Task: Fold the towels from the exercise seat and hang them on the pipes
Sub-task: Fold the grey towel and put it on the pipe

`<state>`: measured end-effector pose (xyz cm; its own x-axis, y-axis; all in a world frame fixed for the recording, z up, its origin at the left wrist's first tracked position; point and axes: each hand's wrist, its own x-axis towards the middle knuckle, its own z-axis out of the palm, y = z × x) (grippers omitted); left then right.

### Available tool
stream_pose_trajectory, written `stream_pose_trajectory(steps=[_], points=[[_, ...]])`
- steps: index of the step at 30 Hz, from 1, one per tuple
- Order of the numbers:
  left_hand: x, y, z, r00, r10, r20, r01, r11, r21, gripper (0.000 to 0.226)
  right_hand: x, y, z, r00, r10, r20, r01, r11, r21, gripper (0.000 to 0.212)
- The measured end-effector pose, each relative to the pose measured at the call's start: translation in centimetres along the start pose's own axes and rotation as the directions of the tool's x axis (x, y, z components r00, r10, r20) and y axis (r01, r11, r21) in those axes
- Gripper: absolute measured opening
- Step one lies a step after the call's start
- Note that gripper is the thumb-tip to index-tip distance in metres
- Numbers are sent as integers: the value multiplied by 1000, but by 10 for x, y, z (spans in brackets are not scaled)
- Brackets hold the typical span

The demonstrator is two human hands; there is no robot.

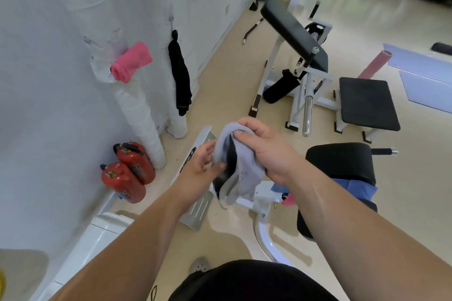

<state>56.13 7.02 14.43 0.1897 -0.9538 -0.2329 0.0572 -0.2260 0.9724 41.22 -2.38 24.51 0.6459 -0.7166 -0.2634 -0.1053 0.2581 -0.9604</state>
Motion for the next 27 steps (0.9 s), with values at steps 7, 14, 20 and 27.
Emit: stream_pose_trajectory(steps=[7, 14, 20, 27], points=[[14, 10, -2, 994, 37, -103, -27, 995, 99, 16, -11, 0, -1, 984, -57, -169, 18, 973, -228, 14], [-6, -49, -51, 947, -61, -317, 170, 929, 329, 15, -17, -2, -20, 867, -190, -461, 76, 964, -255, 18], [-18, -59, -75, 936, -88, -341, 185, 946, 264, 25, -8, 22, -35, 712, -130, -690, -86, 959, -270, 16], [-29, 10, -52, 997, 2, -75, 18, 962, 271, 17, -2, 48, 9, 974, -95, -207, -47, 805, -591, 44]])
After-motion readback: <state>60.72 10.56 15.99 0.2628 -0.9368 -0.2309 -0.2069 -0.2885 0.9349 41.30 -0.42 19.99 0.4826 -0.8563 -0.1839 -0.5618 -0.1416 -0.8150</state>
